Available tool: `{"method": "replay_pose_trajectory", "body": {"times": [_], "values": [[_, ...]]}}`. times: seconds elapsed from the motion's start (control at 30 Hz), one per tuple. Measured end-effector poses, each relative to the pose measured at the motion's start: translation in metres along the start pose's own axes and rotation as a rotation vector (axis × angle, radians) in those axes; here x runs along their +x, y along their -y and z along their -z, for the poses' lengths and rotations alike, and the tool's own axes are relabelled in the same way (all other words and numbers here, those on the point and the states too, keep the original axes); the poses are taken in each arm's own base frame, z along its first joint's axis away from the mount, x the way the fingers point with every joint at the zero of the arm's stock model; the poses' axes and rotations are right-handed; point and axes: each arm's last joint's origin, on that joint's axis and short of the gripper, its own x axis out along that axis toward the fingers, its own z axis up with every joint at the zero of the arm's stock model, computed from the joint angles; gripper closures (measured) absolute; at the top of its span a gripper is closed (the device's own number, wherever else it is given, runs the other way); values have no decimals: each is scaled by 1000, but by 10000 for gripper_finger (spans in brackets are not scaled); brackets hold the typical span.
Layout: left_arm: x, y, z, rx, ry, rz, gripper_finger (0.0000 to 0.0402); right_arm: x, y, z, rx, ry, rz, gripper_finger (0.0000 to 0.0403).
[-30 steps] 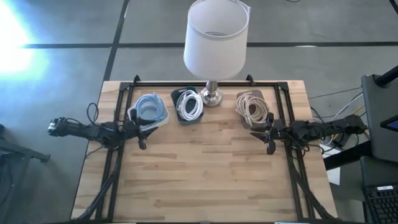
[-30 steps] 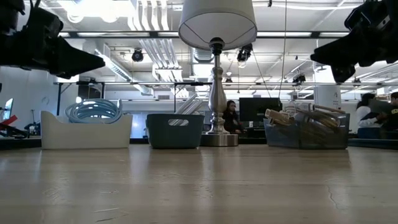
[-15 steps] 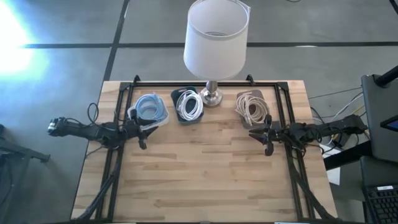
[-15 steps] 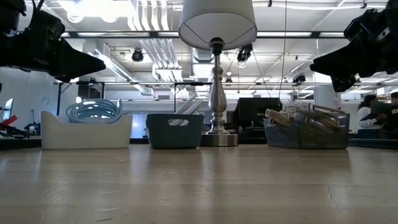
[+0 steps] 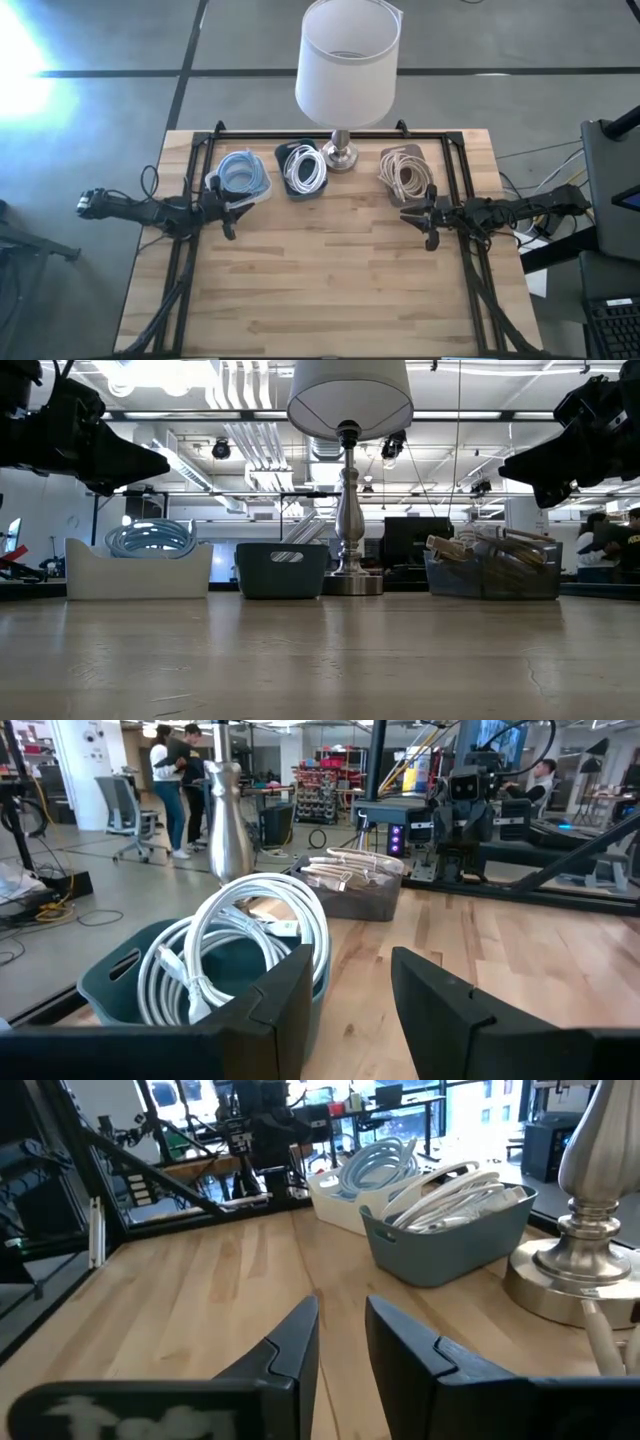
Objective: Pick & Place USB Port
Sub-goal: Return to Home Position
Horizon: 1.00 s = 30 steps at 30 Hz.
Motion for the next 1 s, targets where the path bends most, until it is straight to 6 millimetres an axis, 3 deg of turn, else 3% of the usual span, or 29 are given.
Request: {"method": "replay_pose_trajectory", "body": {"times": [1.0], "values": [[0, 0, -1, -1, 3, -2, 259, 0, 0, 0, 1, -1, 1, 321]]}}
